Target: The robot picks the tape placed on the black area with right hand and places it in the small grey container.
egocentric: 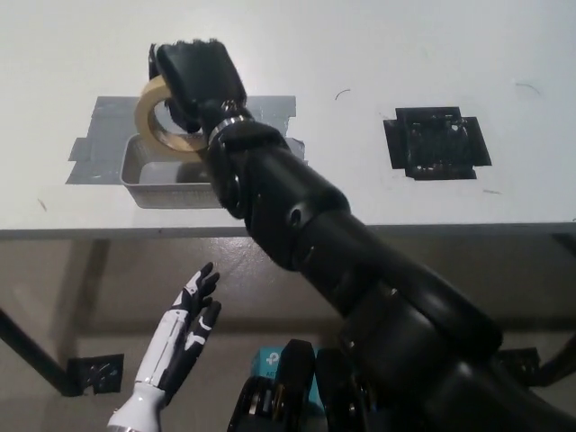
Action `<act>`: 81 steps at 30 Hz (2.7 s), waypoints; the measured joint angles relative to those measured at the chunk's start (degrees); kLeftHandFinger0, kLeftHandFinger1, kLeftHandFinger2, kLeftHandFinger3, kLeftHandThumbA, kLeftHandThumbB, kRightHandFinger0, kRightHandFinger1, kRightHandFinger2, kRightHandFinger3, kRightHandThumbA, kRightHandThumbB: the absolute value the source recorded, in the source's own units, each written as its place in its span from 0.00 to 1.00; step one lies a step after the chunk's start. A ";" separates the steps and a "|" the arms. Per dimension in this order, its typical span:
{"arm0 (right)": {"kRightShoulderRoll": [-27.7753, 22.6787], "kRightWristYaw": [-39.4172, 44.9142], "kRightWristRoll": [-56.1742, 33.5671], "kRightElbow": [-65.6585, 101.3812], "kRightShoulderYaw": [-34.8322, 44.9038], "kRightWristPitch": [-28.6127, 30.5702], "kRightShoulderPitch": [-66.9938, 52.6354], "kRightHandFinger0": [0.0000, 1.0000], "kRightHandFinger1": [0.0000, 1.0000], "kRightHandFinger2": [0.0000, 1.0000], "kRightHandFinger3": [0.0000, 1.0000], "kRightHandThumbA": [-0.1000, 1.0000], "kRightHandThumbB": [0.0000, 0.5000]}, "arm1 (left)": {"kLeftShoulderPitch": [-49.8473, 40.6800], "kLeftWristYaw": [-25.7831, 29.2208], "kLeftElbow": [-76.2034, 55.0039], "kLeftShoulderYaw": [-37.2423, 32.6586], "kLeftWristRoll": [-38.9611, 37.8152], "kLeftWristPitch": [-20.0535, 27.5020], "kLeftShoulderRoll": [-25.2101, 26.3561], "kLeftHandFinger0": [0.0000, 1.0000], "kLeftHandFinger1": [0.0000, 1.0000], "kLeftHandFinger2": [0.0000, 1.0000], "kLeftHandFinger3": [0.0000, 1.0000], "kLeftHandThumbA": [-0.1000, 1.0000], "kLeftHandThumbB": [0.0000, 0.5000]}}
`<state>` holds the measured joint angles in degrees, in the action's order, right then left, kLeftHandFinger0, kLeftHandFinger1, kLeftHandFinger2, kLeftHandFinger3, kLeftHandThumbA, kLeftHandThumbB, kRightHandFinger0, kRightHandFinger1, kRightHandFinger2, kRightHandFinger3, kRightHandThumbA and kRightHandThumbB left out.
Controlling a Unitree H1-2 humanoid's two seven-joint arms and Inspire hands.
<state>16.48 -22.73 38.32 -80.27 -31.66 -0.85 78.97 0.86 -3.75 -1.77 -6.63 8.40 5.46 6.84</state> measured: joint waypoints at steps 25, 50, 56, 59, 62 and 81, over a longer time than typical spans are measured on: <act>-0.22 -4.50 -0.27 -0.69 -0.44 0.95 -3.09 1.00 1.00 1.00 1.00 0.57 0.71 | -0.07 -1.40 -1.71 -1.28 0.70 -0.59 0.93 1.00 1.00 1.00 1.00 1.00 0.30; -1.31 -5.42 0.00 -0.61 -1.43 0.01 -4.83 1.00 1.00 1.00 1.00 0.66 0.93 | -0.02 -1.42 -2.15 -1.40 1.11 -0.91 0.93 1.00 1.00 1.00 1.00 1.00 0.24; -3.20 -4.72 0.44 -1.13 -3.19 -1.67 -9.77 1.00 1.00 1.00 1.00 0.69 0.90 | 0.00 -1.42 -2.62 -1.41 1.49 -0.87 0.95 1.00 1.00 1.00 1.00 1.00 0.26; -4.82 -4.52 0.47 -1.23 -3.62 -2.24 -11.24 1.00 1.00 1.00 1.00 0.70 0.90 | 0.01 -1.42 -2.85 -1.41 1.63 -0.86 0.95 1.00 1.00 1.00 1.00 1.00 0.27; -5.89 -4.18 0.46 -1.16 -3.72 -2.28 -11.28 1.00 1.00 1.00 1.00 0.67 0.88 | 0.06 -1.42 -3.09 -1.40 1.68 -0.85 0.93 1.00 1.00 1.00 1.00 1.00 0.25; -12.61 14.67 -5.12 16.66 1.49 -2.90 -13.35 1.00 1.00 1.00 1.00 0.71 1.00 | 0.42 -1.41 -2.12 -1.40 1.89 -0.88 0.93 1.00 1.00 1.00 1.00 1.00 0.25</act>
<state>3.87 -8.06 33.20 -63.61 -30.17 -3.76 65.63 1.28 -5.17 -3.89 -8.02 10.29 4.58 7.77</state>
